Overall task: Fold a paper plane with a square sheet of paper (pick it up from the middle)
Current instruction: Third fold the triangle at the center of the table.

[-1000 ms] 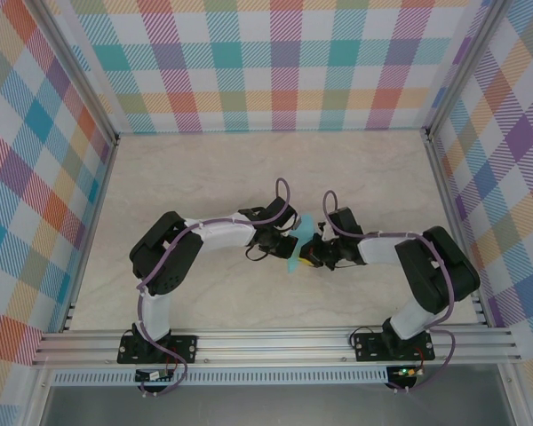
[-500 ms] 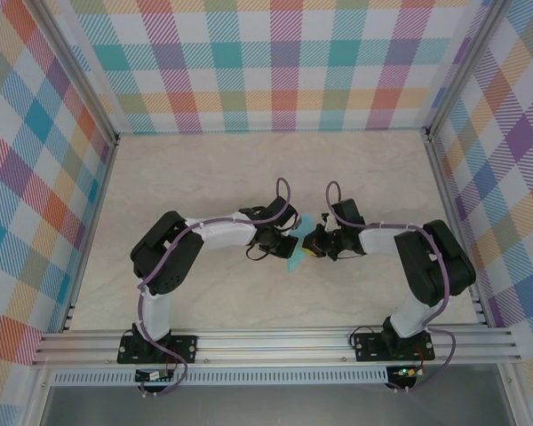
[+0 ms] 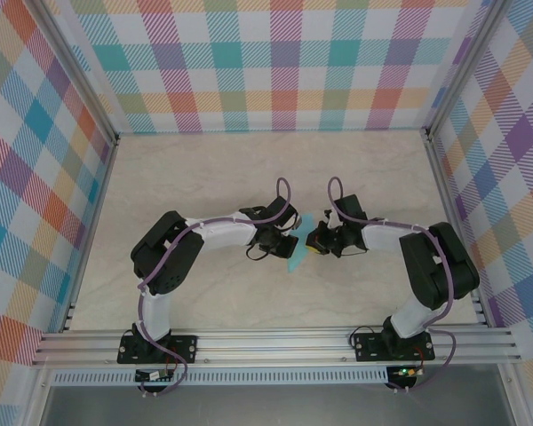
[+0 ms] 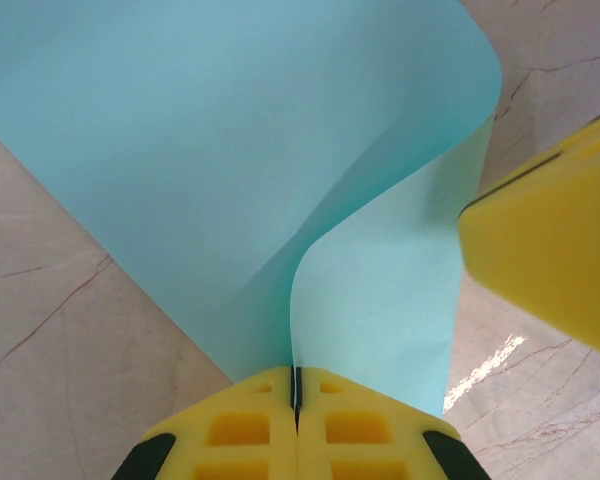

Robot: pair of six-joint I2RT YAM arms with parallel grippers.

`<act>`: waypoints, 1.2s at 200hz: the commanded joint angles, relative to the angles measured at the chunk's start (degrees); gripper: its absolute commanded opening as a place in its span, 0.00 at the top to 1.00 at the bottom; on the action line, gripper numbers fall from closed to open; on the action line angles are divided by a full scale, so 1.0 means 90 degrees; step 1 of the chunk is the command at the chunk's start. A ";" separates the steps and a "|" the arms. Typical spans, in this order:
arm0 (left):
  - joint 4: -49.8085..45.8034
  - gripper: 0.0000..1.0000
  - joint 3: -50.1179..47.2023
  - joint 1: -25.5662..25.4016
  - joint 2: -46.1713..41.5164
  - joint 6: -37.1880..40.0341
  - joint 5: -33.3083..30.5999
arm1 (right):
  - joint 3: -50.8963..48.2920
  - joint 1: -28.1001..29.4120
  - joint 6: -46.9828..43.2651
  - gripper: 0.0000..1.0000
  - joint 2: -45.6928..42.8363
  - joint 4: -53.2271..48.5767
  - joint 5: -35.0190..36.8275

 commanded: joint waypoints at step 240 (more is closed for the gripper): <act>-0.0584 0.98 0.0025 0.0087 0.0319 0.0238 0.0137 | 0.0507 -0.0562 -0.0810 1.00 0.0979 -0.0570 0.0367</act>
